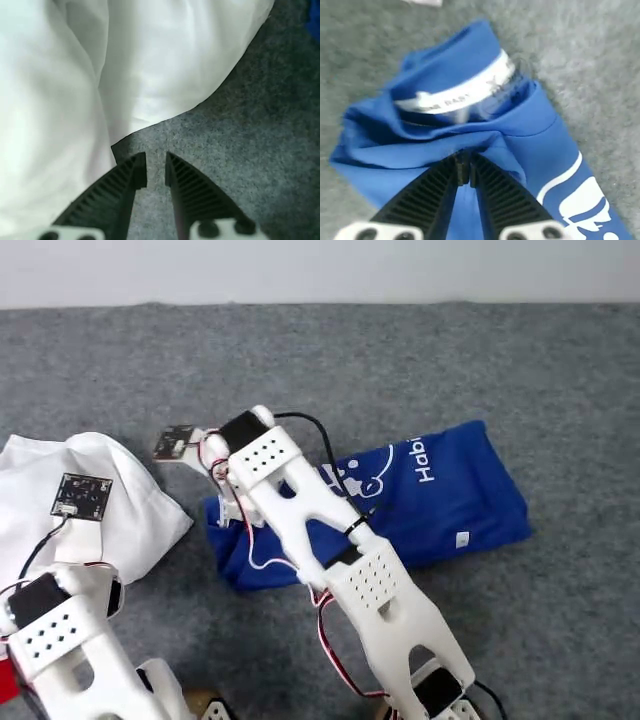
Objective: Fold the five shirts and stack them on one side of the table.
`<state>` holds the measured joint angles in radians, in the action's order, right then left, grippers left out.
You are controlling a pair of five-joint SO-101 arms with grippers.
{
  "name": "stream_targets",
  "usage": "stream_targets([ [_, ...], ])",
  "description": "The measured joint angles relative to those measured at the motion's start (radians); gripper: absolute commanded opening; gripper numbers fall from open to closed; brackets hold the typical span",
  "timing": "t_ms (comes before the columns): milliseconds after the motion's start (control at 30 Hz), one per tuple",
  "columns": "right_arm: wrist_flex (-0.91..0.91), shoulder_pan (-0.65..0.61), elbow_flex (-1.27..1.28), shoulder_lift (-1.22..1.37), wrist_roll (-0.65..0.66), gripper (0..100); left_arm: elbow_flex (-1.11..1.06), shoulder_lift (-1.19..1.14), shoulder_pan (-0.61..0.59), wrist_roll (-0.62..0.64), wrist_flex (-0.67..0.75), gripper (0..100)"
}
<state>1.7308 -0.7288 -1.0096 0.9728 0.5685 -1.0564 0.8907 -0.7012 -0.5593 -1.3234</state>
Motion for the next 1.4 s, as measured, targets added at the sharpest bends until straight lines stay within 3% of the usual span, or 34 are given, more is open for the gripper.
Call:
stream_targets([
  [200,-0.106,0.107,-0.083,0.043,0.072,0.9,0.000,0.000,0.002,0.000,0.000,7],
  [400,-0.124,0.107,-0.186,0.078,0.089,0.9,0.000,0.000,0.002,0.000,0.000,7],
  [700,0.023,0.089,-0.325,0.080,0.068,0.9,0.000,0.000,0.000,0.000,0.000,7],
  [1400,0.023,0.034,-0.141,0.095,0.021,0.9,0.000,0.000,0.000,0.000,0.000,7],
])
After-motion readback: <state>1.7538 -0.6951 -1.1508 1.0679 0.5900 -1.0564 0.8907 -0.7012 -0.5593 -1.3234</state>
